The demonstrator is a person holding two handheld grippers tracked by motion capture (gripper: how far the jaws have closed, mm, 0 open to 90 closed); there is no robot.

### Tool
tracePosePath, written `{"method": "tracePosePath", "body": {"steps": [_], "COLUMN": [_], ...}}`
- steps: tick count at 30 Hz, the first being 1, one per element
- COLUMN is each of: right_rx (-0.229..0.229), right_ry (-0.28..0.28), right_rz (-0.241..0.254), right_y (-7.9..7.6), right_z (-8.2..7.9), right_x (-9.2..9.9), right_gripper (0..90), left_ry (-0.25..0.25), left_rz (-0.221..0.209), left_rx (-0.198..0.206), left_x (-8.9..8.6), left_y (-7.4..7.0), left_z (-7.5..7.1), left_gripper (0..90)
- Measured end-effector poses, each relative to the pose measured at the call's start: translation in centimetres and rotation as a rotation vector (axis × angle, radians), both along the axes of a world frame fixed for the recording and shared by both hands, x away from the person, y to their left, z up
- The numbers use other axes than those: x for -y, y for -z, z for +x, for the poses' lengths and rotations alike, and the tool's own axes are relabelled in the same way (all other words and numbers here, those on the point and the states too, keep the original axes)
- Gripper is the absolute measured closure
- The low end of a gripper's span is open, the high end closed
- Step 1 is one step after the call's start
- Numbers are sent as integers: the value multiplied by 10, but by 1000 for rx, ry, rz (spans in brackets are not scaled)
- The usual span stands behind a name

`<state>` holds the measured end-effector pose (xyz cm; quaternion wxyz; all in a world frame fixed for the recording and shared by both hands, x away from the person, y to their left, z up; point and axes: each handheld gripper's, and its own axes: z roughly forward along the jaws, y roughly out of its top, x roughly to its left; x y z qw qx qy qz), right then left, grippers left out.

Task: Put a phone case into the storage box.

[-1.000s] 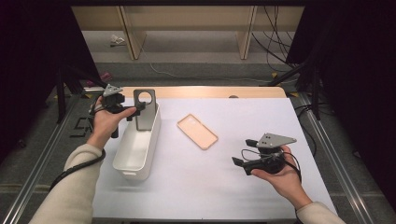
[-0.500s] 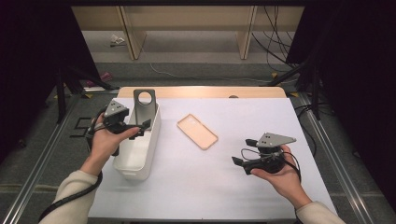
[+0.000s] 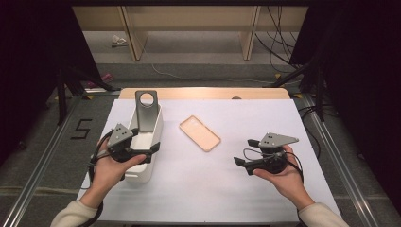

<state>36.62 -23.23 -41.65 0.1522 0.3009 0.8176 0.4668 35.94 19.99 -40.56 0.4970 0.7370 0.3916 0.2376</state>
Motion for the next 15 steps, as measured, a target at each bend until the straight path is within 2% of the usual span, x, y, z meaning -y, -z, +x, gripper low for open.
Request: {"method": "tracePosePath", "body": {"steps": [4, 15], "right_rx": [-1, -5], "right_ry": [3, 4], "right_rz": [3, 7], "right_y": [0, 1], "right_z": [1, 2], "right_x": [1, 0], "right_gripper": [165, 165], "left_ry": [32, 83], "left_rz": [29, 41], "left_rx": [17, 2], "left_x": [6, 21], "left_y": [5, 11], "left_z": [-6, -14], "left_gripper": [53, 64]}}
